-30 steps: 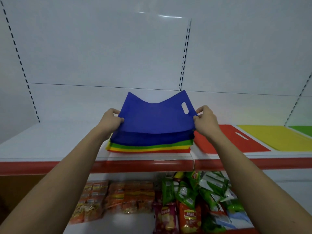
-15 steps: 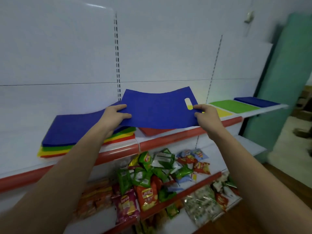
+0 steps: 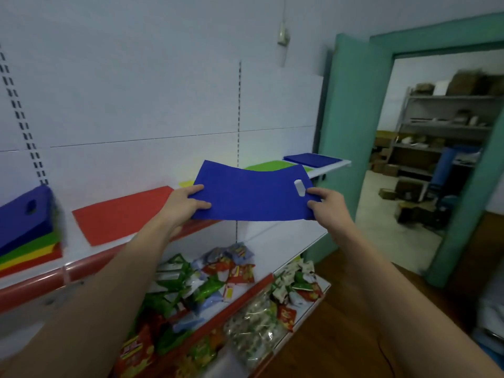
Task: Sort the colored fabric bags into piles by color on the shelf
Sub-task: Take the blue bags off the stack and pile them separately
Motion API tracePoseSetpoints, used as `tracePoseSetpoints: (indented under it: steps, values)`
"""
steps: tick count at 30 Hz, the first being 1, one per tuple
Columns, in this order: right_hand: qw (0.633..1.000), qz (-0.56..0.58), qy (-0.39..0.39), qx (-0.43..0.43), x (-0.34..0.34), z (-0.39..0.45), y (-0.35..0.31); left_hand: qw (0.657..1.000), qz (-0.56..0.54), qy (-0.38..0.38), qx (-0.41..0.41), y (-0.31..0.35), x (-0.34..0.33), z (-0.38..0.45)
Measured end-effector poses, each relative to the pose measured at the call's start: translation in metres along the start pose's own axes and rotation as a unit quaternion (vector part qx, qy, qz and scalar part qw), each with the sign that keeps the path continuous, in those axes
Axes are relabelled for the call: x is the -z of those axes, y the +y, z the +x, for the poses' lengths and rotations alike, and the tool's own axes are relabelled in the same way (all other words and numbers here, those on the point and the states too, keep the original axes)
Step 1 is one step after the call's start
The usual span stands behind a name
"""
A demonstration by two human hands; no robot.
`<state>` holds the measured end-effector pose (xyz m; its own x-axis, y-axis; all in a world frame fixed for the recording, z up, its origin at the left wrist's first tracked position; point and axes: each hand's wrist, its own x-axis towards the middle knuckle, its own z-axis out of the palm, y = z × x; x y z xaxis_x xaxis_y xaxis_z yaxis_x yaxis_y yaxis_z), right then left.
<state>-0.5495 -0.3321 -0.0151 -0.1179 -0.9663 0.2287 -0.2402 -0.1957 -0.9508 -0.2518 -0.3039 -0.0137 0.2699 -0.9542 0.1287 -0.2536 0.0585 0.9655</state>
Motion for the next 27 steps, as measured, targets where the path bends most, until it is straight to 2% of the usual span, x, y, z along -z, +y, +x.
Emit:
tracePoseSetpoints:
  steps: [10,18,27]
  values:
    - [0.998,-0.039,0.038,-0.044,0.121,0.058,0.051,0.994,-0.078,-0.072,0.03,0.017,-0.153,0.051]
    - [0.994,-0.04,0.073,-0.073,0.17,0.125,0.104,0.986,-0.074,-0.151,0.016,0.0,-0.251,0.125]
    - [0.985,-0.066,0.122,-0.105,0.216,0.217,0.154,0.963,-0.125,-0.238,0.016,-0.021,-0.36,0.229]
